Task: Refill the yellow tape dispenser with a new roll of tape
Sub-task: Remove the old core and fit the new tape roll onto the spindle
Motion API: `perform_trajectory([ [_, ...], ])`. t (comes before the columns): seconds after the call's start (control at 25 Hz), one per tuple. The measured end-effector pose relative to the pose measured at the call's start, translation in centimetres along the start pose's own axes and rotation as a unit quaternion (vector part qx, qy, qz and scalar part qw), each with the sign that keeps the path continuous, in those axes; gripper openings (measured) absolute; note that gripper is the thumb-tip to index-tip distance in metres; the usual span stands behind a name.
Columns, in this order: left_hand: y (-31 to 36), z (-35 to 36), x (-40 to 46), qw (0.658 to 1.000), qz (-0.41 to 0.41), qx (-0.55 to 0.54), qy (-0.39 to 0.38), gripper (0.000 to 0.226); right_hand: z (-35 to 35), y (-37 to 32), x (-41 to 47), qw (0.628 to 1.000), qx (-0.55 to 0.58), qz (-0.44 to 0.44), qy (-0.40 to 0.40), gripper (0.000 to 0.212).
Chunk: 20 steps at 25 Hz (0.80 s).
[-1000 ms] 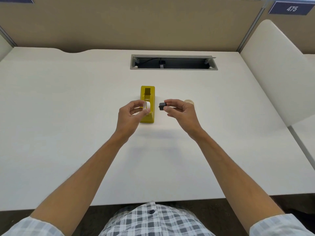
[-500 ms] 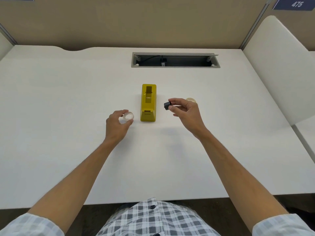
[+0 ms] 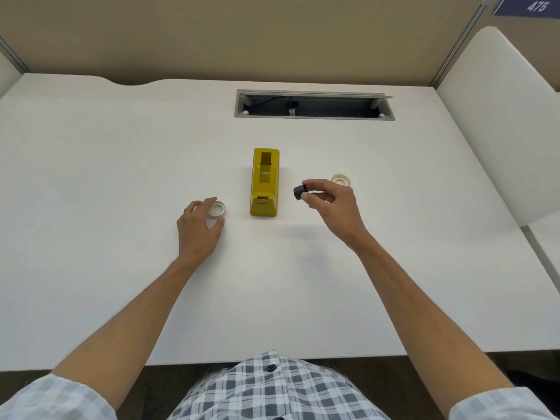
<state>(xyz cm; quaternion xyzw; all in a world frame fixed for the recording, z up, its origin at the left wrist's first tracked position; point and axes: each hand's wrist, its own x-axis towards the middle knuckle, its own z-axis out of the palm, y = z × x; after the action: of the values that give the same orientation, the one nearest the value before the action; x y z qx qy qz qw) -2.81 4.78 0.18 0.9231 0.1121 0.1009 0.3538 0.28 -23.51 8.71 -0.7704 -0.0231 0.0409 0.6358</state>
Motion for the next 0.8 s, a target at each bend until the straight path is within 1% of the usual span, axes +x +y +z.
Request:
perform_trajectory([
  [0.12, 1.1, -0.1, -0.4, 0.999, 0.040, 0.009, 0.018, 0.048, 0.0, -0.2, -0.1, 1.000, 0.012, 0.002, -0.007, 0.021],
  [0.28, 4.5, -0.6, -0.7, 0.990, 0.125, -0.020, 0.059, 0.037, 0.0, -0.6, -0.1, 0.999, 0.042, 0.007, -0.021, 0.018],
  [0.36, 6.8, -0.8, -0.7, 0.981, 0.178, -0.045, 0.059, 0.032, 0.0, -0.7, -0.2, 0.999, 0.048, 0.005, -0.025, 0.018],
  [0.48, 10.0, -0.8, -0.5, 0.970, 0.218, -0.107, 0.008, 0.032, 0.0, -1.0, -0.2, 0.998, 0.053, 0.004, -0.024, 0.019],
  [0.56, 11.6, -0.5, -0.5, 0.963, 0.220, -0.149, -0.041, 0.035, 0.1, -1.1, -0.2, 0.998, 0.054, 0.006, -0.023, 0.019],
  [0.64, 12.7, 0.1, -0.5, 0.957, 0.215, -0.180, -0.074, 0.035, 0.0, -1.2, -0.2, 0.998, 0.062, 0.008, -0.027, 0.019],
  [0.8, 13.6, 0.8, -0.3, 0.954, 0.209, -0.197, -0.089, 0.032, -0.1, -1.1, -0.2, 0.996, 0.075, 0.016, -0.037, 0.018],
])
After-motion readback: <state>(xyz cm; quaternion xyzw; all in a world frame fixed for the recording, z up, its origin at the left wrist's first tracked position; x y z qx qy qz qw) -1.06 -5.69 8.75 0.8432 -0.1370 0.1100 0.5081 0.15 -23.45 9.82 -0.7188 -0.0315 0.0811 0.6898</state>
